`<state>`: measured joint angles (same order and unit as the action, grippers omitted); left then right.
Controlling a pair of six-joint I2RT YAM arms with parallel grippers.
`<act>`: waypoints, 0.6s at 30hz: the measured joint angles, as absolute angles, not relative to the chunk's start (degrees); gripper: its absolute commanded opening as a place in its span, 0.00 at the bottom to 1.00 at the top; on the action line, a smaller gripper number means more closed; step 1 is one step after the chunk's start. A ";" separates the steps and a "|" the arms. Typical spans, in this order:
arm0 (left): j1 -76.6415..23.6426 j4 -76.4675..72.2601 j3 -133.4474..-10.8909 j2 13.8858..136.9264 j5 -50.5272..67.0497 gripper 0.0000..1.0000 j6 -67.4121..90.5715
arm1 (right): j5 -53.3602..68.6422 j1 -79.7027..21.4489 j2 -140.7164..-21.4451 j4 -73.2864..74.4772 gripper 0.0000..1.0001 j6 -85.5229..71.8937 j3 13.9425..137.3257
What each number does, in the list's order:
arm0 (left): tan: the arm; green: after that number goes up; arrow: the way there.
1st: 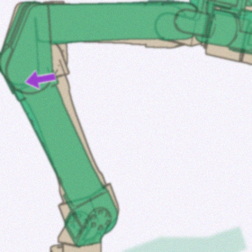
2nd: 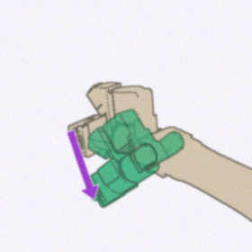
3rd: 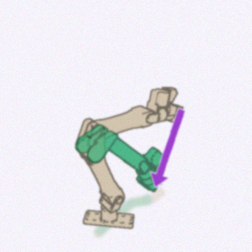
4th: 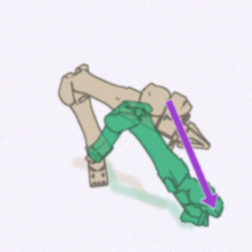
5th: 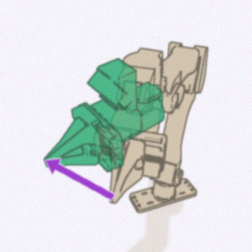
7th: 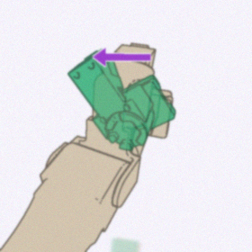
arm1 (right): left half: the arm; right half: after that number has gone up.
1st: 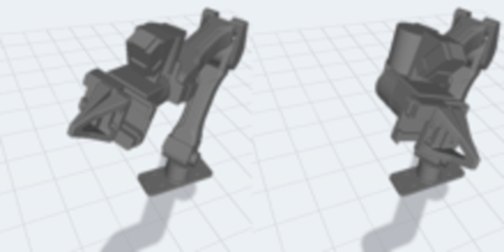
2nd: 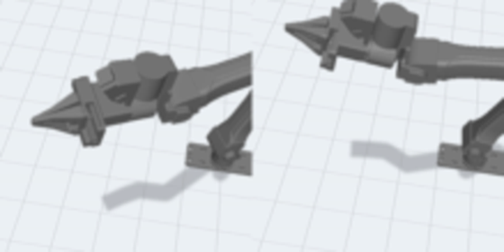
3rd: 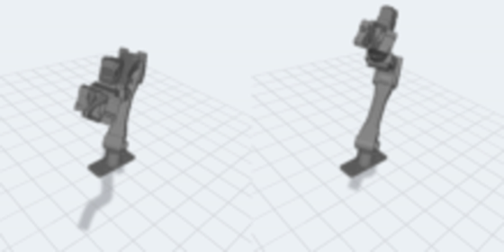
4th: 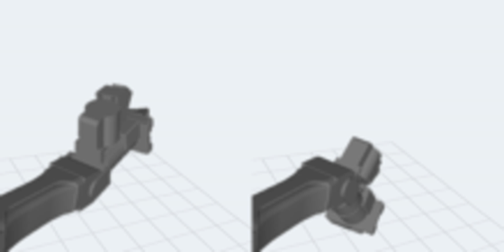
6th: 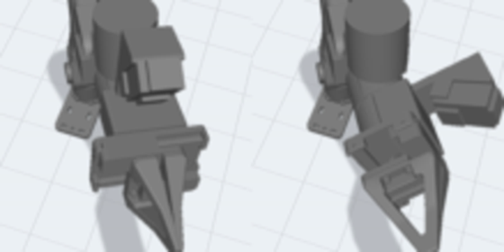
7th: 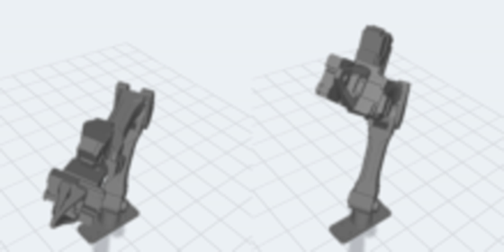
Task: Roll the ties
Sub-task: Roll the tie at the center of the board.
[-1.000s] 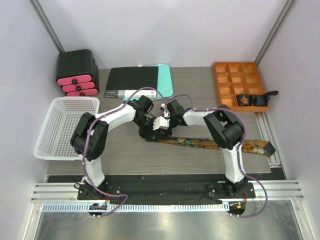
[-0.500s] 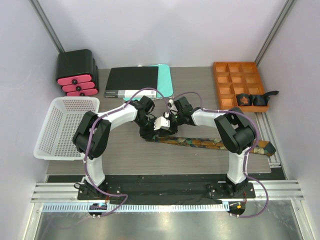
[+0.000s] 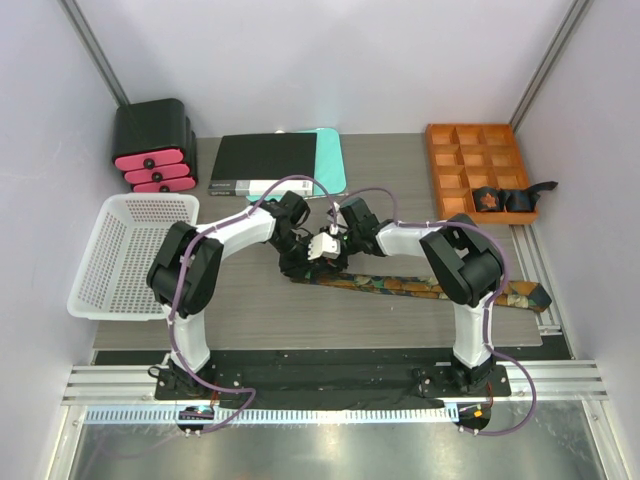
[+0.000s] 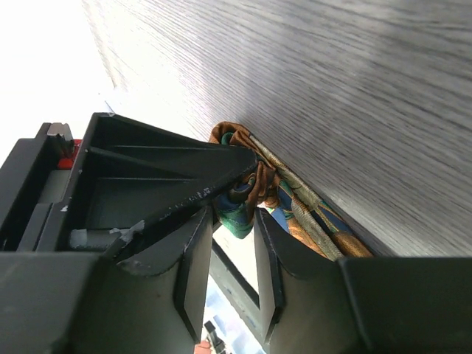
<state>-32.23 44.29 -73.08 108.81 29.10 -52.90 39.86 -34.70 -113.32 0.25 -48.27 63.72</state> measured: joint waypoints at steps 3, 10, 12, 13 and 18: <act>-32.23 44.38 -73.14 108.92 29.10 0.33 -52.93 | 39.53 -34.79 -113.32 0.14 0.19 -48.12 63.72; -32.18 44.40 -73.14 109.19 28.75 0.53 -52.86 | 38.41 -34.79 -113.43 1.85 0.01 -46.04 63.66; -31.66 44.40 -73.06 109.12 28.80 0.62 -52.86 | 38.13 -34.57 -113.43 2.94 0.01 -45.12 63.66; -31.24 44.42 -73.01 109.10 29.34 0.64 -52.86 | 38.06 -34.26 -113.40 3.62 0.01 -44.66 63.66; -25.78 43.86 -70.59 106.34 31.57 0.75 -52.86 | 38.02 -33.30 -113.40 7.31 0.01 -41.56 63.81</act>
